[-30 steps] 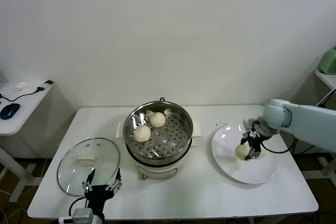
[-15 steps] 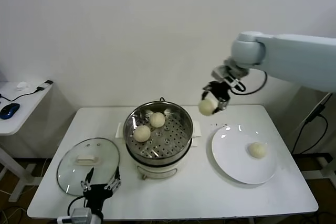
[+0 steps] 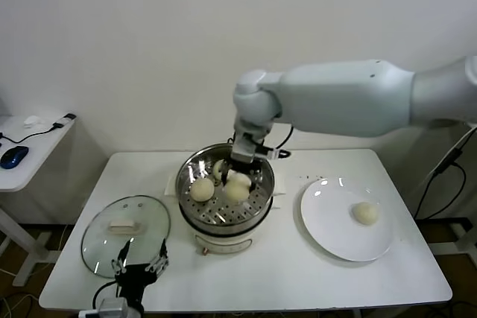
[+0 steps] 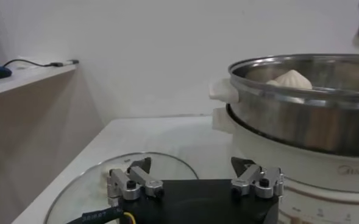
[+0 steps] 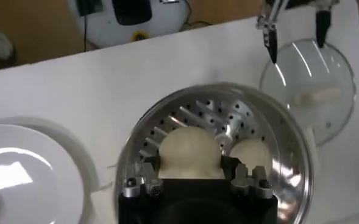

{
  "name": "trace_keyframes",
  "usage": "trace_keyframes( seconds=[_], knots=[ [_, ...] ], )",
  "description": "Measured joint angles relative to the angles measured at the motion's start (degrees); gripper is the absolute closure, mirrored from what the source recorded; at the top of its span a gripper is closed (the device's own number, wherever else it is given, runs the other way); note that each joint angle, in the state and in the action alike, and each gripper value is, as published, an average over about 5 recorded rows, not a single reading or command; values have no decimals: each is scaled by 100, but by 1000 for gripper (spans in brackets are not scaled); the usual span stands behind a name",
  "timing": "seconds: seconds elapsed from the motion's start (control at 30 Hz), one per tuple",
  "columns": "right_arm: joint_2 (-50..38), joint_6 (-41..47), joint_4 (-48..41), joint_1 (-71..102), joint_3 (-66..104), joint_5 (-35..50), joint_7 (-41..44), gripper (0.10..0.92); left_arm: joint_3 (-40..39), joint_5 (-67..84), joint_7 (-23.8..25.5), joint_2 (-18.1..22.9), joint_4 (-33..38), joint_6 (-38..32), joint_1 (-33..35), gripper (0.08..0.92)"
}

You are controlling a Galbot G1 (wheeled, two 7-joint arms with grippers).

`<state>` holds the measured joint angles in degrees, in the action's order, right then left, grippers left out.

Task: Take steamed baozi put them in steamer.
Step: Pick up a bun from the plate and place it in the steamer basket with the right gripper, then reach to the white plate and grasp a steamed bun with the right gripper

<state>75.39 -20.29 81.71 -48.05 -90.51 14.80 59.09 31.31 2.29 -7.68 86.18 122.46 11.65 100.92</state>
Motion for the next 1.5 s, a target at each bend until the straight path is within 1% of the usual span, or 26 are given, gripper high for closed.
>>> trace_keyframes(
  seconds=[0.37,0.53,0.73,0.8,0.93,1.03,1.3,1.5],
  knots=[
    [452,-292,-463,852,124,-925,-419,364,-2,5,-43,-2,-19,-26,6,177],
    [559,-370,-604,1062,155,-1104,-490,361,0,4,-56,-2,-23,-37,10,177],
    [598,-436,-670,1139,175,-1113,-464,351,-3,4,-59,-2,-17,-37,23,177],
    [603,-469,-681,1138,176,-1077,-438,329,-7,3,-60,-2,-12,-37,23,177],
    [584,-555,-707,1062,186,-939,-360,238,-13,-1,-58,1,2,-35,22,177],
    [548,-627,-724,948,190,-777,-265,208,-19,-13,-57,6,7,-36,22,177],
    [226,-677,-849,435,17,-24,55,202,-44,-29,-46,22,21,-37,15,177],
    [-397,-336,-1119,-141,-423,695,286,203,-48,-27,-37,16,14,-53,-6,177]
  ],
)
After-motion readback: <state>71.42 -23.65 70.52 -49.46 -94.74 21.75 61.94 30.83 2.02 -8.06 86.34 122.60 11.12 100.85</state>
